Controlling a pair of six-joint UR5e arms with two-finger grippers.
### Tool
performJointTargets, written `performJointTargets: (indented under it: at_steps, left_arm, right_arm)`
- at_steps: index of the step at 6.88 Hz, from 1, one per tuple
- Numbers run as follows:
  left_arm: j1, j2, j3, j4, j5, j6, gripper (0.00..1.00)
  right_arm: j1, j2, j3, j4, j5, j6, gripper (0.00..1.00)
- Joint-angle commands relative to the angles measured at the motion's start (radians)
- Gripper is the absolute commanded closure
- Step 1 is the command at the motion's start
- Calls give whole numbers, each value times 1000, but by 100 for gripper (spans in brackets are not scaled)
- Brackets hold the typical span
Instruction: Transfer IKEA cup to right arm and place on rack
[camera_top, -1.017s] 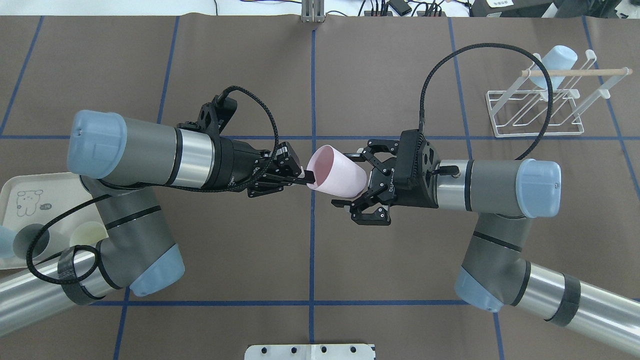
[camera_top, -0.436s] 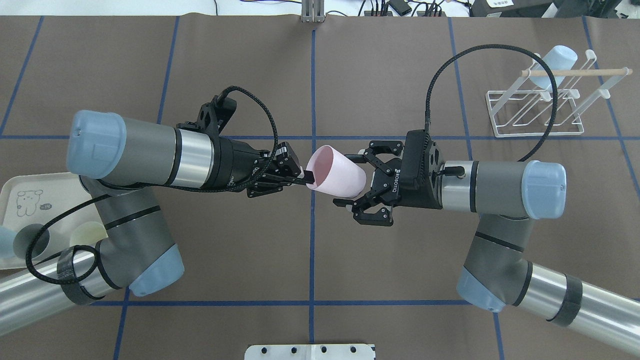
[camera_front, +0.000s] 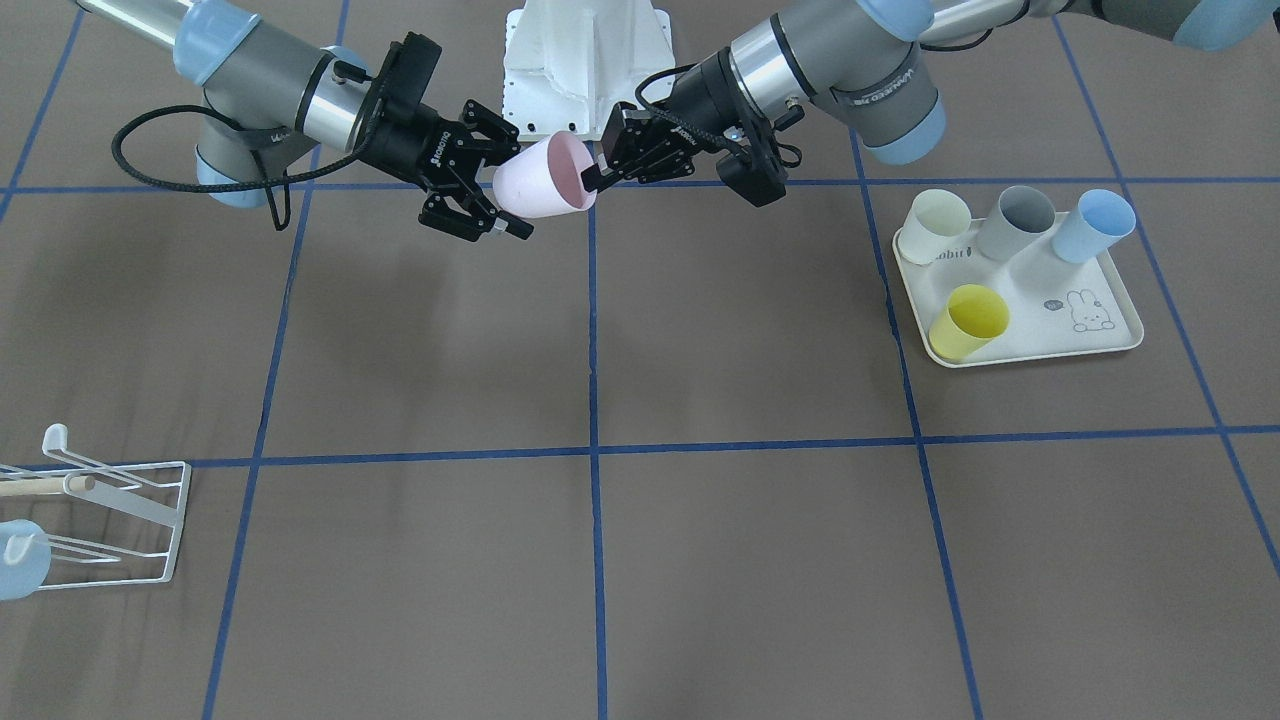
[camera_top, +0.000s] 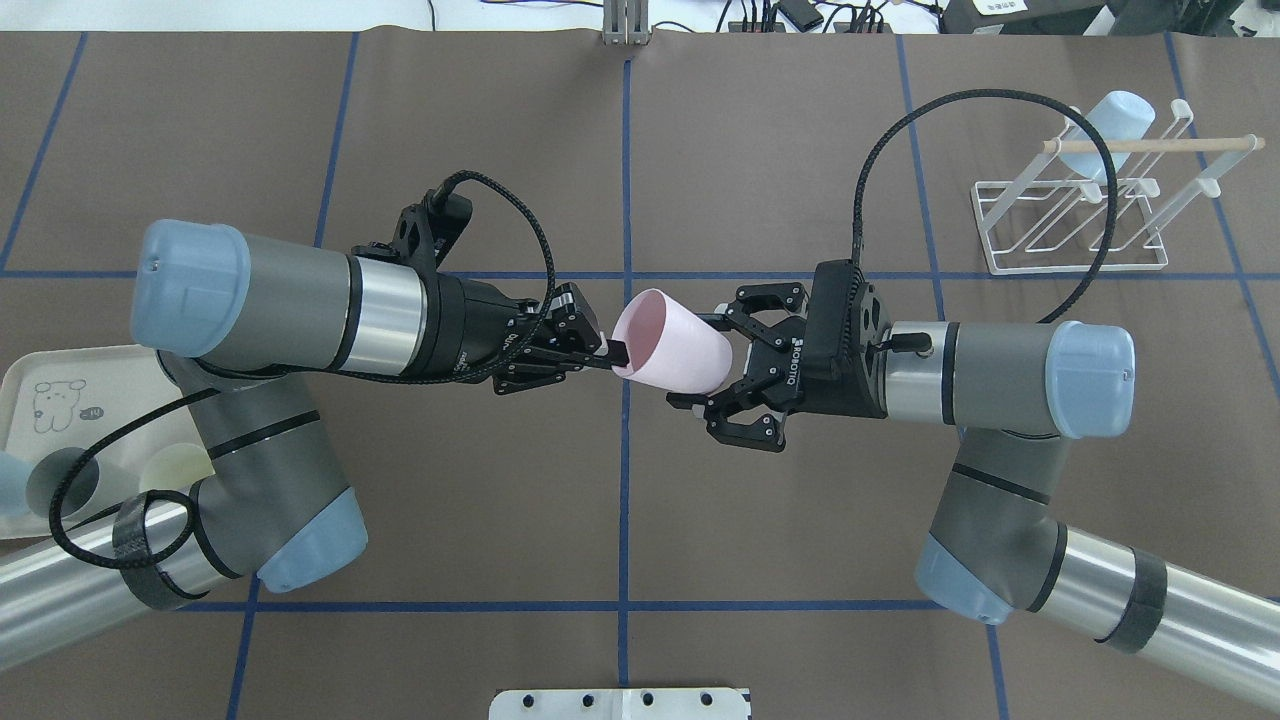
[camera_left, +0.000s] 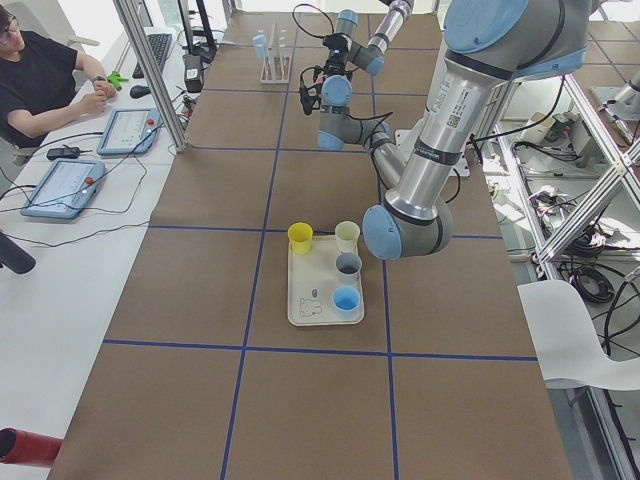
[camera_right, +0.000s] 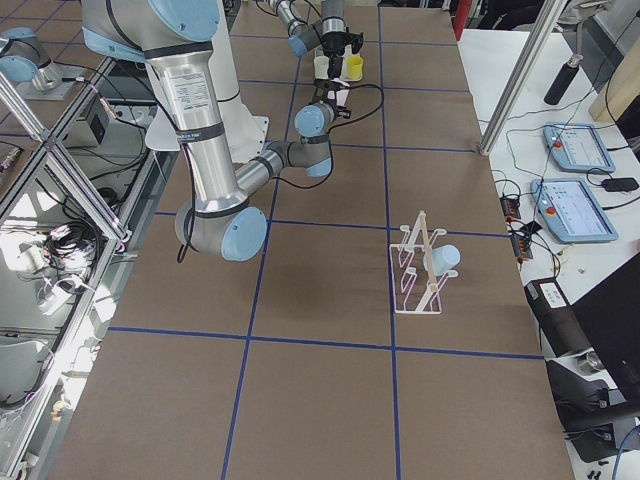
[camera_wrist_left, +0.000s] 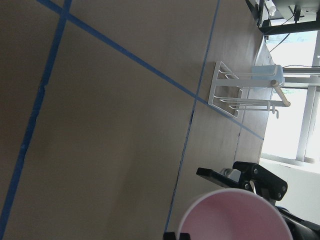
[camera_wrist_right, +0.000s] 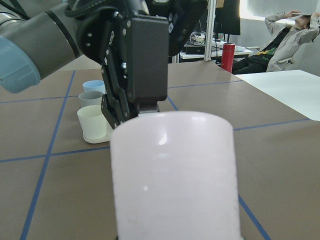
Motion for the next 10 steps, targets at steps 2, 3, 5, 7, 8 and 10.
performJointTargets:
  at_steps: [2, 3, 5, 7, 8, 10]
  left_arm:
    - [-1, 2, 1, 0, -1, 0, 92]
    - [-6, 2, 1, 0, -1, 2, 52]
    - [-9, 2, -11, 2, -1, -2, 0]
    - [-47, 4, -11, 14, -65, -2, 0]
    - [-93, 29, -11, 32, -140, 2, 0]
    - [-197, 108, -13, 35, -196, 70, 0]
  right_arm:
    - [0, -1, 1, 19, -1, 3, 48]
    - [0, -1, 1, 19, -1, 3, 49]
    - [0, -5, -1, 19, -1, 1, 49]
    - [2, -18, -1, 16, 0, 1, 49]
    - [13, -24, -1, -7, 2, -5, 55]
    - [107, -46, 13, -127, 31, -29, 69]
